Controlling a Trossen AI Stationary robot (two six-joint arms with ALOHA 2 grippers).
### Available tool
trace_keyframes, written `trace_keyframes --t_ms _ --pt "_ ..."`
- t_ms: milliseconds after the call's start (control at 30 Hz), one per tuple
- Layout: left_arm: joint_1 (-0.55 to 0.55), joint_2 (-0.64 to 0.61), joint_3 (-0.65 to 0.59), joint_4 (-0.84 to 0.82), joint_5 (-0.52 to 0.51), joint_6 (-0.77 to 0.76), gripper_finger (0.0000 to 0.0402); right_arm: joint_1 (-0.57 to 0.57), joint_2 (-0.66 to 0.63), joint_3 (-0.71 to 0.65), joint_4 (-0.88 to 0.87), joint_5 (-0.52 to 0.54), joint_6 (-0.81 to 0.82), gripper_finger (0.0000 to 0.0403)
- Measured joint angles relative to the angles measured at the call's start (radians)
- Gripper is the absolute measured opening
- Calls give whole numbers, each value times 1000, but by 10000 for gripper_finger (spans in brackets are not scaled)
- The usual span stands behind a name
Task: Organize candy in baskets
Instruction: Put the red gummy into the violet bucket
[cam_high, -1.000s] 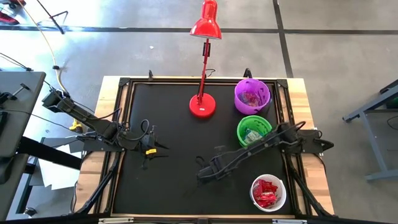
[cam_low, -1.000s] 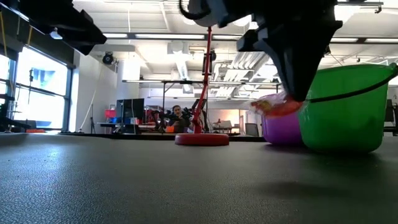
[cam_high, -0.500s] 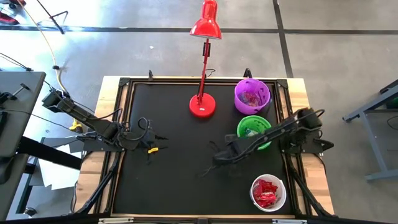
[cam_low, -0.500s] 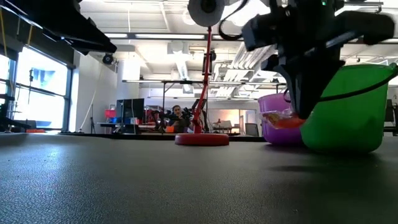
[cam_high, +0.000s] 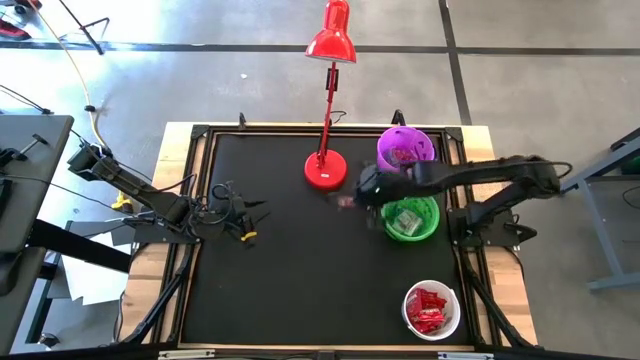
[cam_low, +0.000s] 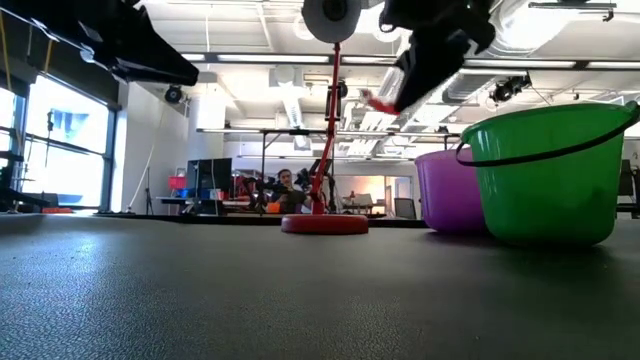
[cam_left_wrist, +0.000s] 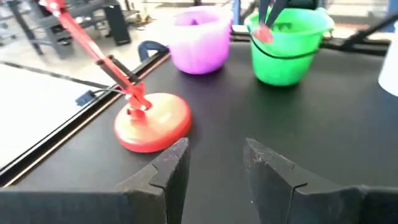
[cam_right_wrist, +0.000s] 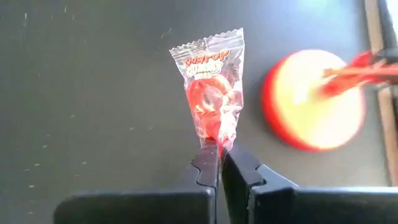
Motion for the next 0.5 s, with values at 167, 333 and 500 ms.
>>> trace_keyframes --t_ms 167,333,500 --pt "0 0 0 -6 -65 -16 136 -119 -112 0 -13 -3 -80 0" --pt "0 0 0 -7 -193 85 136 -248 -196 -1 -42 -10 -120 0" --pt "2 -2 0 -2 -262 106 136 -381 -226 0 -2 -90 -120 0"
